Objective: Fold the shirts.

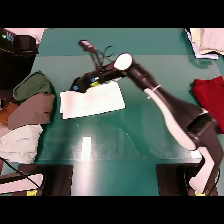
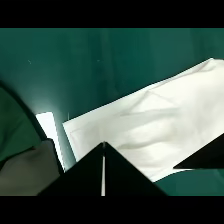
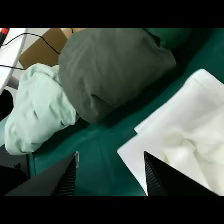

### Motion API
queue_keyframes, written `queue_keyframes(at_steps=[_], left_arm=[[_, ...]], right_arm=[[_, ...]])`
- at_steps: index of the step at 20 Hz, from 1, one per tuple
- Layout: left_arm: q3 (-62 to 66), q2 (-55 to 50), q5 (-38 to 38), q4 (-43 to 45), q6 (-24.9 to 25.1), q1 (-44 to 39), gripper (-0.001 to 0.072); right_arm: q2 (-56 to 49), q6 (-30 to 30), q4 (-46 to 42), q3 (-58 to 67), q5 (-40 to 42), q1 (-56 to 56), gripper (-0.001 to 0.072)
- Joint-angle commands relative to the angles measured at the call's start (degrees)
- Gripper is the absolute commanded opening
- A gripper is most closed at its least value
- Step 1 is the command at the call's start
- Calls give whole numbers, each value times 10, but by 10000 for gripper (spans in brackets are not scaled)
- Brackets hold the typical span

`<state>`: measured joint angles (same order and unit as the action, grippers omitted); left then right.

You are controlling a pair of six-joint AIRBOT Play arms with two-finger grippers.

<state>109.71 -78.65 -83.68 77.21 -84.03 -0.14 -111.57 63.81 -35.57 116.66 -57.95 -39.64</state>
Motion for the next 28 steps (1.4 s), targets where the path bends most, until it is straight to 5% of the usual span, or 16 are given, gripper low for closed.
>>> queue_keyframes(at_steps=[1,9,10,11,15,23,25,27,28], left_arm=[[0,2,-13,0,0,2,25],[-1,1,-24,-11,0,2,25],[-1,1,-24,-13,0,2,25],[-1,1,-24,-16,0,2,25],[-1,1,-24,-19,0,2,25],[-1,1,-24,-27,0,2,25],[-1,1,-25,-27,0,2,25],[-1,1,-26,-27,0,2,25],[-1,1,-28,-27,0,2,25]], right_arm=[[-16,-11,-5,23,21,-26,489],[111,-2,-6,-205,-77,198,504],[110,10,-6,-225,-91,227,649],[105,28,-5,-245,-107,258,719],[41,71,-4,-271,-166,317,681],[-54,71,61,-249,-141,248,678],[-73,71,61,-204,-140,224,621],[-91,71,58,-156,-135,203,475],[-95,71,54,-138,-128,195,329]])
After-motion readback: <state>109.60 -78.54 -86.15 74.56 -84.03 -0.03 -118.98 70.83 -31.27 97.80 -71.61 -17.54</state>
